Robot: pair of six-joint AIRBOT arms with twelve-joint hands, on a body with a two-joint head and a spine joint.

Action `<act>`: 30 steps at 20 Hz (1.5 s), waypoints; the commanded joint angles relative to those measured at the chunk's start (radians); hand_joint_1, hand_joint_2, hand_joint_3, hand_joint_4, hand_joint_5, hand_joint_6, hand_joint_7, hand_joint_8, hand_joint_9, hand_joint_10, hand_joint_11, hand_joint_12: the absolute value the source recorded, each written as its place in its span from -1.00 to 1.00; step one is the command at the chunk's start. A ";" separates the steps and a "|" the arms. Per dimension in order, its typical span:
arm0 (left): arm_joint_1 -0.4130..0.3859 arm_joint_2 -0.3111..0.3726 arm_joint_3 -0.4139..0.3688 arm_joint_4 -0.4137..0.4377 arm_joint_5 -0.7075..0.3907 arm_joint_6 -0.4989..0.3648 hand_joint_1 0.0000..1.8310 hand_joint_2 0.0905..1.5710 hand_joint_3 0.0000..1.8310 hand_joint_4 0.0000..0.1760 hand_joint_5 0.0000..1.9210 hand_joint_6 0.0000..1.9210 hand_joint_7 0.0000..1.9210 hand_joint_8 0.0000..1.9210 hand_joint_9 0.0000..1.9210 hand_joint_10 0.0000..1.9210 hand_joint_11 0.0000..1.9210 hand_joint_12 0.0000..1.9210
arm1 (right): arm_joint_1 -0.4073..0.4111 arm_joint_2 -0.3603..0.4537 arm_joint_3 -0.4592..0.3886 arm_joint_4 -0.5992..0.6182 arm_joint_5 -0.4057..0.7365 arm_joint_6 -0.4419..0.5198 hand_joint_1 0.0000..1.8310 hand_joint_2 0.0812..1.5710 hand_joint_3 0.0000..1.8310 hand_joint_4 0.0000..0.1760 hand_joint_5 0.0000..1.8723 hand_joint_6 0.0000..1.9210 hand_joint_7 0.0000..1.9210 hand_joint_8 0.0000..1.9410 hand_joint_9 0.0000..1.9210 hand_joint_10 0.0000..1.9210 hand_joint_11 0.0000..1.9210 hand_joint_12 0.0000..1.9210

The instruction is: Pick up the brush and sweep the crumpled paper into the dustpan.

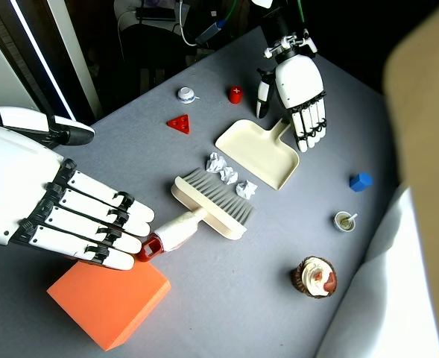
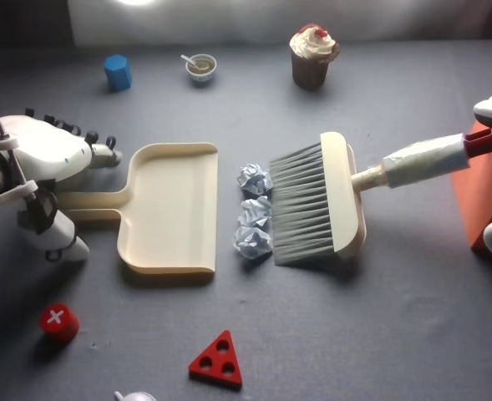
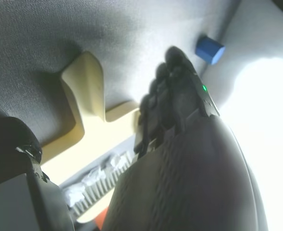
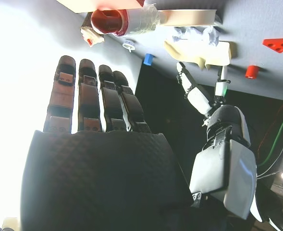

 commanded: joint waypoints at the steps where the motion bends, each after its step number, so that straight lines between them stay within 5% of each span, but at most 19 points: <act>1: 0.018 -0.011 0.012 0.027 0.051 0.025 0.08 0.24 -1.00 -1.00 -0.49 -0.99 -0.42 -0.99 -0.41 -0.98 -0.44 -0.83 | 0.009 0.014 -0.002 -0.017 -0.097 0.002 -1.00 0.19 -0.99 -1.00 -1.00 -1.00 -1.00 -1.00 -0.98 -0.99 -0.97 -1.00; 9: 0.043 -0.022 0.017 0.023 0.042 0.015 0.12 0.29 -1.00 -1.00 -0.32 -0.99 -0.23 -0.99 -0.19 -0.99 -0.27 -0.74 | 0.009 0.014 -0.003 -0.018 -0.098 0.002 -1.00 0.19 -1.00 -1.00 -0.98 -0.99 -0.99 -1.00 -0.97 -0.99 -0.97 -0.99; 12: 0.040 -0.022 0.015 0.024 0.044 0.015 0.28 0.26 -1.00 -1.00 -0.03 -1.00 0.04 -1.00 0.05 -1.00 -0.06 -0.71 | 0.009 0.014 -0.003 -0.019 -0.098 0.002 -1.00 0.20 -1.00 -1.00 -0.98 -1.00 -1.00 -1.00 -0.98 -1.00 -0.99 -1.00; 13: 0.039 -0.022 0.014 0.024 0.044 0.015 0.28 0.32 -1.00 -1.00 0.07 -0.31 0.07 -0.99 0.09 -0.99 -0.01 -0.74 | 0.009 0.014 -0.003 -0.019 -0.098 0.002 -1.00 0.19 -1.00 -1.00 -0.97 -0.99 -0.98 -0.99 -0.97 -0.99 -0.97 -0.99; 15: 0.038 -0.022 0.011 0.026 0.044 0.015 0.27 0.37 -0.99 -1.00 0.02 -0.01 0.11 -0.99 0.12 -0.99 0.03 -0.74 | 0.009 0.014 -0.003 -0.019 -0.098 0.002 -1.00 0.20 -1.00 -1.00 -0.97 -0.99 -0.98 -0.99 -0.96 -0.99 -0.95 -0.98; 16: 0.037 -0.022 0.009 0.027 0.045 0.015 0.27 0.37 -0.99 -1.00 0.03 -0.01 0.12 -0.99 0.14 -0.98 0.03 -0.74 | 0.009 0.014 -0.003 -0.019 -0.098 0.002 -1.00 0.20 -1.00 -1.00 -0.96 -0.99 -0.97 -0.99 -0.96 -0.99 -0.95 -0.98; 17: 0.036 -0.022 0.008 0.027 0.045 0.015 0.35 0.32 -1.00 -1.00 0.09 0.01 0.20 -0.56 0.16 -0.99 0.04 -0.75 | 0.009 0.014 -0.003 -0.019 -0.098 0.002 -1.00 0.20 -1.00 -1.00 -0.97 -1.00 -0.99 -1.00 -0.97 -1.00 -0.97 -0.99; 19: 0.032 -0.022 0.006 0.030 0.046 0.015 0.37 0.33 -1.00 -1.00 0.11 0.03 0.15 -0.35 0.18 -1.00 0.06 -0.76 | 0.009 0.014 -0.003 -0.019 -0.098 0.002 -1.00 0.19 -1.00 -1.00 -0.98 -1.00 -0.99 -1.00 -0.98 -1.00 -0.98 -1.00; 30: 0.028 -0.021 0.007 0.061 0.047 0.015 0.38 0.32 -1.00 -1.00 0.08 0.08 0.21 -0.46 0.24 -1.00 0.10 -0.77 | 0.009 0.014 -0.003 -0.019 -0.098 0.002 -1.00 0.20 -1.00 -1.00 -1.00 -1.00 -1.00 -1.00 -0.99 -1.00 -0.97 -0.99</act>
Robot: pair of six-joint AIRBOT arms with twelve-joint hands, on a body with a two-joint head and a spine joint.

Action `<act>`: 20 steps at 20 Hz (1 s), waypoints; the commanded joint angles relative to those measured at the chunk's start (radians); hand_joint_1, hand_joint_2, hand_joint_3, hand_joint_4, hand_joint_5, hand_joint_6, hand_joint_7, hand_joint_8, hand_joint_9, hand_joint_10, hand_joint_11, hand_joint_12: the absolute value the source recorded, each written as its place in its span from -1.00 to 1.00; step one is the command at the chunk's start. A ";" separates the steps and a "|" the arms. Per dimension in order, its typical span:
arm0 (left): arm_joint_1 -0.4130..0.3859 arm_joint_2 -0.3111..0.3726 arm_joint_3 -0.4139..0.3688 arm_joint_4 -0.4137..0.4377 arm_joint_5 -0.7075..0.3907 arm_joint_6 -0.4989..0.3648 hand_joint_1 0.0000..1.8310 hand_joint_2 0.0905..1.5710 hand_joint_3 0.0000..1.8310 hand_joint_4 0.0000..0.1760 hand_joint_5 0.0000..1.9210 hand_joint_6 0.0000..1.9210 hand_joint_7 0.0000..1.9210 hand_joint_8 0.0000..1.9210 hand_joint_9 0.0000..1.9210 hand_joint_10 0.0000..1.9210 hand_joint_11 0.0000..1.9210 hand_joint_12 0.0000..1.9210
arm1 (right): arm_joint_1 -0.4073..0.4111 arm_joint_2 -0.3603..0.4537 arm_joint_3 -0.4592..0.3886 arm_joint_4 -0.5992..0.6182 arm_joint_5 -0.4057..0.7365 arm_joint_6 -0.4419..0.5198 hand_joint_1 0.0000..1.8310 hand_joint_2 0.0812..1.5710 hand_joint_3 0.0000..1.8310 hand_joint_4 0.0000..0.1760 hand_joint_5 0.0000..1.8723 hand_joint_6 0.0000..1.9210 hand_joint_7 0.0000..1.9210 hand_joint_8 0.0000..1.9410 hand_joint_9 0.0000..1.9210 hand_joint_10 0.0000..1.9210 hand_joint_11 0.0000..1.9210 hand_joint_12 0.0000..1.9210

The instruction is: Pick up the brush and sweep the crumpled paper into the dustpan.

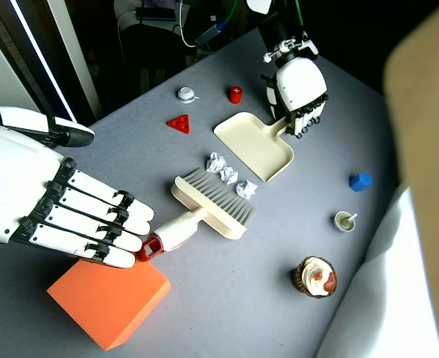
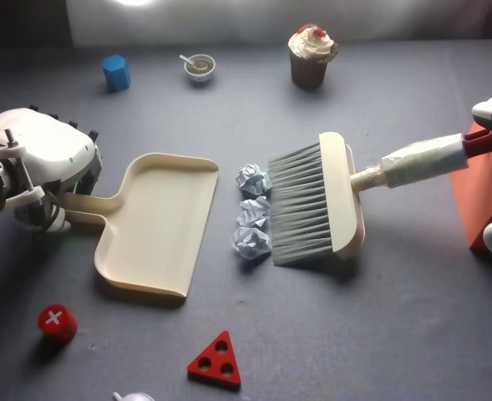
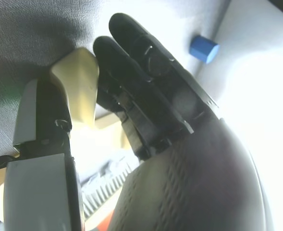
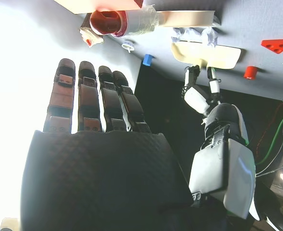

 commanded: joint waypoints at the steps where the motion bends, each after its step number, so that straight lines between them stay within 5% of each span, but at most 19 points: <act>1: 0.003 0.000 0.004 0.016 0.000 0.010 0.37 0.32 -1.00 -1.00 0.08 0.08 0.22 -0.46 0.24 -1.00 0.10 -0.77 | 0.009 0.014 -0.001 -0.017 -0.098 0.002 -1.00 0.20 -1.00 -1.00 -1.00 -1.00 -1.00 -1.00 -1.00 -1.00 -1.00 -1.00; 8: -0.019 -0.001 0.027 0.073 -0.003 0.010 0.38 0.32 -1.00 -1.00 0.09 0.07 0.19 -0.42 0.21 -1.00 0.07 -0.76 | 0.013 0.010 -0.010 -0.016 -0.175 -0.010 -1.00 0.21 -1.00 -1.00 -1.00 -1.00 -1.00 -1.00 -1.00 -1.00 -1.00 -1.00; 13: -0.042 -0.002 0.041 0.104 -0.006 0.011 0.37 0.32 -1.00 -1.00 0.07 0.07 0.22 -0.44 0.24 -1.00 0.09 -0.73 | 0.041 -0.089 -0.061 0.220 -0.307 -0.438 -1.00 0.21 -1.00 -1.00 -1.00 -1.00 -1.00 -1.00 -0.99 -1.00 -0.99 -1.00; 20: -0.082 -0.003 0.063 0.138 -0.011 0.011 0.37 0.32 -1.00 -1.00 0.06 0.09 0.23 -0.46 0.25 -1.00 0.09 -0.73 | 0.068 -0.249 -0.002 0.385 -0.423 -0.681 -1.00 0.21 -1.00 -1.00 -1.00 -1.00 -1.00 -1.00 -1.00 -1.00 -1.00 -1.00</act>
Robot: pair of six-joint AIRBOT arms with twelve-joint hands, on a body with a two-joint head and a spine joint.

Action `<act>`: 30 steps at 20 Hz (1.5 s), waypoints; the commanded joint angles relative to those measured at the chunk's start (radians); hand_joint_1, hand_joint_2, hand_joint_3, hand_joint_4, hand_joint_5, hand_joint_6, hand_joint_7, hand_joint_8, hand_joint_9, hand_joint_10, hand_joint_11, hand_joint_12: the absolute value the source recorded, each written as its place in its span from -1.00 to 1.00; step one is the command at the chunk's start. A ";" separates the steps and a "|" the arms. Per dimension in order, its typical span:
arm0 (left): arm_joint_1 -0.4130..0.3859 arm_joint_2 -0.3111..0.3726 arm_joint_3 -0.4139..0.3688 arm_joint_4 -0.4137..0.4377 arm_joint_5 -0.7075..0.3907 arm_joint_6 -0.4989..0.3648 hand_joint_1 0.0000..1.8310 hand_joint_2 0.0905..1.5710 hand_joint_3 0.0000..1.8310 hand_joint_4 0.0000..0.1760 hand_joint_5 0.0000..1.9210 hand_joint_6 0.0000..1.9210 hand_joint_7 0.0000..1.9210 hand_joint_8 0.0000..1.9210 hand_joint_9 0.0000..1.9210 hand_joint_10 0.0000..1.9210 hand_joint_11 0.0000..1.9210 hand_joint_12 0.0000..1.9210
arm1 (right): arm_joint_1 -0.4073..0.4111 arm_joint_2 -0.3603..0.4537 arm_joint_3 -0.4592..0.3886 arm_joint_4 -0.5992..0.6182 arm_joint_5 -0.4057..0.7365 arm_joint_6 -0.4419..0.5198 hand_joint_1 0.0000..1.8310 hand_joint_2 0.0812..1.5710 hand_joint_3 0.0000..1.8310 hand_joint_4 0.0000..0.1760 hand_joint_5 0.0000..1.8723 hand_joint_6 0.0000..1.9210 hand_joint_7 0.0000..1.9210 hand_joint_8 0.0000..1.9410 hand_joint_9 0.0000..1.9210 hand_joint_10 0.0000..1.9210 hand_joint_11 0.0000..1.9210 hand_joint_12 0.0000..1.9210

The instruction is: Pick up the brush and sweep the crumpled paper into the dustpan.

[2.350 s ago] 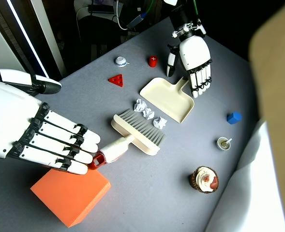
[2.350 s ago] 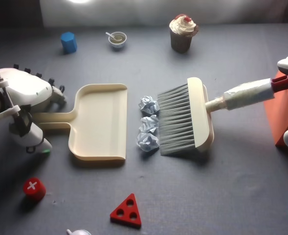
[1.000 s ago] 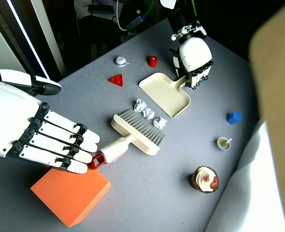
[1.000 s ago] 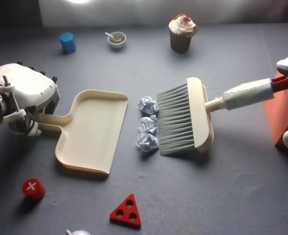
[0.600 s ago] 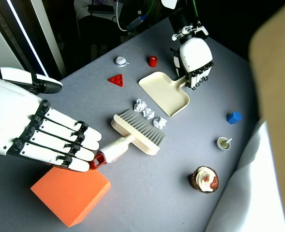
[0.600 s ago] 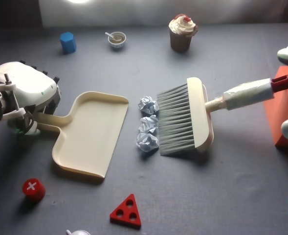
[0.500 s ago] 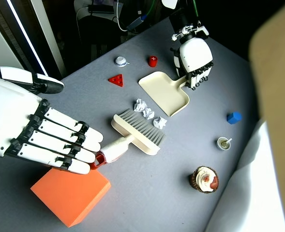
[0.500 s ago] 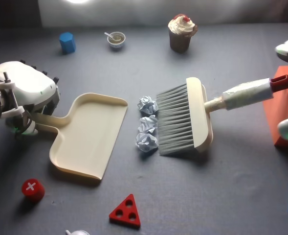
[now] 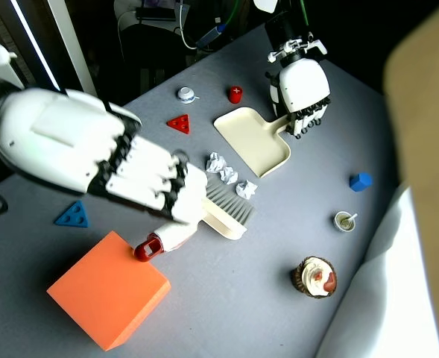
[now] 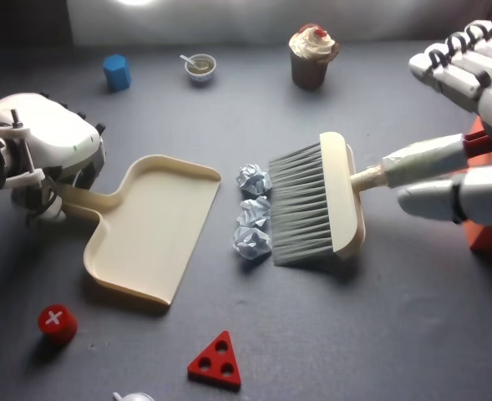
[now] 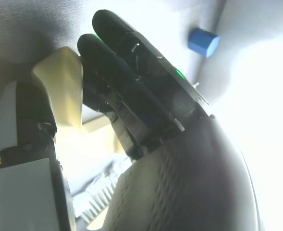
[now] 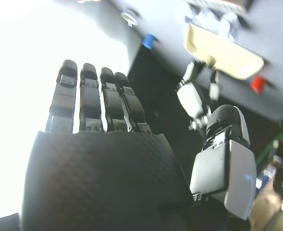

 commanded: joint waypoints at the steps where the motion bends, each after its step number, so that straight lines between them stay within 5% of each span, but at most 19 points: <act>1: -0.013 0.004 0.011 0.036 0.080 0.009 0.37 0.32 -1.00 -1.00 0.06 0.09 0.23 -0.46 0.25 -1.00 0.09 -0.73 | 0.021 -0.014 0.000 -0.035 -0.099 -0.027 -1.00 0.21 -1.00 -1.00 -1.00 -1.00 -1.00 -1.00 -1.00 -1.00 -1.00 -1.00; 7: -0.047 0.001 0.026 0.062 0.077 0.009 0.37 0.33 -1.00 -1.00 0.02 0.13 0.22 -0.41 0.24 -1.00 0.08 -0.72 | 0.044 -0.164 0.045 0.008 -0.149 -0.169 -0.99 0.33 -0.99 -1.00 -1.00 -1.00 -0.99 -1.00 -0.97 -1.00 -0.97 -0.99; 10: -0.053 0.001 0.026 0.065 0.076 0.009 0.37 0.33 -1.00 -1.00 0.02 0.13 0.24 -0.45 0.25 -1.00 0.09 -0.71 | 0.027 -0.221 0.086 0.008 -0.193 -0.195 -0.62 0.41 -0.98 -1.00 -1.00 -1.00 -1.00 -1.00 -0.99 -1.00 -0.99 -1.00; 14: -0.057 0.002 0.024 0.059 0.075 0.009 0.36 0.34 -1.00 -1.00 0.00 0.15 0.23 -0.42 0.24 -0.99 0.08 -0.71 | 0.024 -0.241 0.090 -0.002 -0.256 -0.200 -0.32 0.38 -1.00 -1.00 -1.00 -1.00 -1.00 -1.00 -1.00 -1.00 -0.99 -1.00; 19: -0.072 -0.002 0.023 0.067 0.075 0.010 0.37 0.34 -1.00 -1.00 -0.01 0.16 0.26 -0.47 0.25 -1.00 0.07 -0.69 | 0.006 -0.250 0.086 0.022 -0.338 -0.253 -0.21 0.43 -0.99 -1.00 -1.00 -1.00 -1.00 -1.00 -1.00 -1.00 -0.99 -1.00; 24: -0.092 -0.004 0.017 0.087 0.073 0.010 0.36 0.33 -1.00 -1.00 0.00 0.14 0.23 -0.41 0.24 -1.00 0.05 -0.68 | -0.025 -0.250 0.065 0.051 -0.413 -0.297 0.23 0.34 -1.00 -1.00 -1.00 -1.00 -1.00 -1.00 -0.98 -0.99 -0.92 -0.97; 30: -0.104 -0.004 0.015 0.090 0.070 0.011 0.35 0.37 -1.00 -1.00 -0.03 0.22 0.15 -0.29 0.22 -1.00 -0.07 -0.54 | -0.063 -0.246 0.046 0.085 -0.419 -0.318 0.31 0.22 -1.00 -1.00 -1.00 -1.00 -0.99 -1.00 -0.93 -0.99 -0.87 -0.96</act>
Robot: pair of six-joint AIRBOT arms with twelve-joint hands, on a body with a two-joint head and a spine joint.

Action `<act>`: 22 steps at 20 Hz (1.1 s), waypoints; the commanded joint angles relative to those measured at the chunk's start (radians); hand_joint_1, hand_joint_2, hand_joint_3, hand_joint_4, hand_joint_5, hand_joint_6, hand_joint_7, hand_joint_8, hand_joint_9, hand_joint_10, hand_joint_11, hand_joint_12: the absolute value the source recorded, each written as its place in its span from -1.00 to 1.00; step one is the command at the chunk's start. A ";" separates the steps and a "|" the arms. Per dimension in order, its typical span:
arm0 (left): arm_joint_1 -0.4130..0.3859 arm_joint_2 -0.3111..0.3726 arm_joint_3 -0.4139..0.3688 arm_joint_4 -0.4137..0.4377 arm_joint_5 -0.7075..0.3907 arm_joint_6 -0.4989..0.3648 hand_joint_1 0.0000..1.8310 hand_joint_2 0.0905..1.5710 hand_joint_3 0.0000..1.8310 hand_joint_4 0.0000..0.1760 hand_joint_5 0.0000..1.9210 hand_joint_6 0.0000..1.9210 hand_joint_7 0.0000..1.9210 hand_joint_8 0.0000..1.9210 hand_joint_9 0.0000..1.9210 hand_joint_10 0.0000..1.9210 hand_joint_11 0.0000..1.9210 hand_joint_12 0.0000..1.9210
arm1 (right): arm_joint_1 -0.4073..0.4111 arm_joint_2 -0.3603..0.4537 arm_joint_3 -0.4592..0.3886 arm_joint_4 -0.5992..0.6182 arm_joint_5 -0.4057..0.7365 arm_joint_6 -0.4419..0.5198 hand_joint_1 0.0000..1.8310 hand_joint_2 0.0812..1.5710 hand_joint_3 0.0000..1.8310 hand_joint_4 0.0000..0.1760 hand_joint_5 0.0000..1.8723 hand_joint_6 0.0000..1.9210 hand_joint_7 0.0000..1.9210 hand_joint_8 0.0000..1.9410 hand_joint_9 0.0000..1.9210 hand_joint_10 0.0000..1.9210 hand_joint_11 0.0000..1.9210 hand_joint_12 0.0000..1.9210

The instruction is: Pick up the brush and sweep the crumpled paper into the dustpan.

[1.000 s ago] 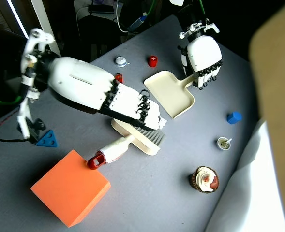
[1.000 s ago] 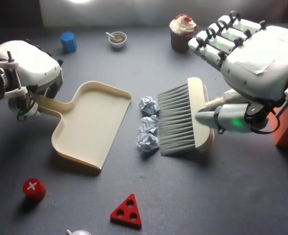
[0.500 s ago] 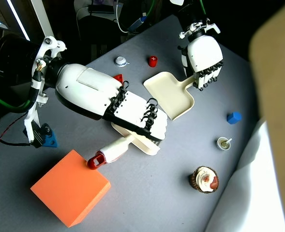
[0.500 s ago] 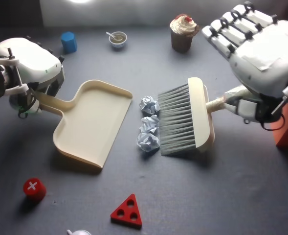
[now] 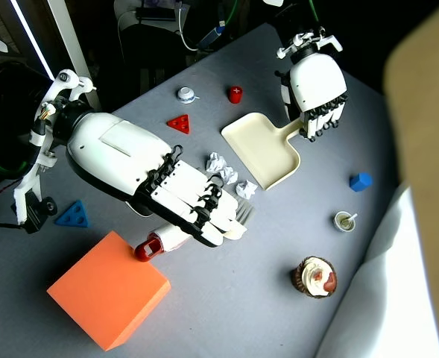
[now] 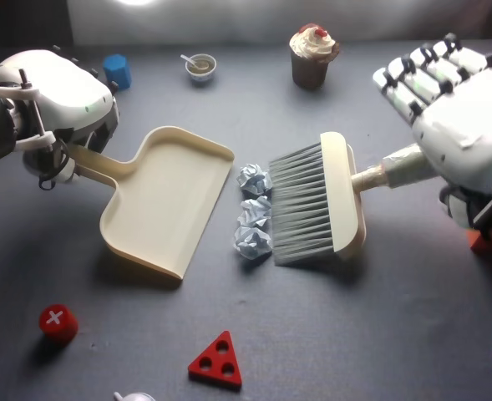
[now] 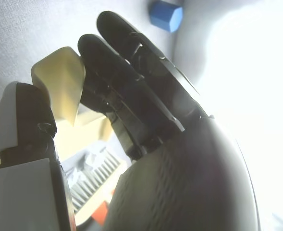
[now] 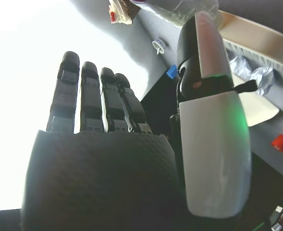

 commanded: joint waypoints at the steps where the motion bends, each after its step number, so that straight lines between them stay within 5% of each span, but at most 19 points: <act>1: -0.012 0.005 0.000 0.030 0.084 0.010 0.36 0.35 -1.00 -1.00 0.00 0.17 0.18 -0.35 0.22 -1.00 -0.06 -0.51 | 0.001 0.015 -0.005 -0.071 -0.081 -0.011 0.30 0.25 -1.00 -1.00 -1.00 -1.00 -1.00 -1.00 -0.97 -1.00 -0.90 -0.97; 7: -0.008 0.005 0.003 0.035 0.082 0.011 0.36 0.34 -1.00 -1.00 0.02 0.12 0.21 -0.38 0.22 -1.00 -0.07 -0.44 | -0.019 0.010 -0.017 -0.062 -0.086 -0.013 0.34 0.16 -1.00 -1.00 -1.00 -1.00 -1.00 -1.00 -0.97 -1.00 -0.88 -0.97; 22: -0.014 0.002 0.004 0.040 0.082 0.011 0.36 0.33 -1.00 -1.00 0.03 0.10 0.22 -0.40 0.22 -1.00 -0.06 -0.47 | -0.026 -0.109 0.135 -0.061 -0.106 -0.013 0.34 0.19 -0.99 -1.00 -1.00 -1.00 -1.00 -1.00 -0.94 -1.00 -0.85 -0.98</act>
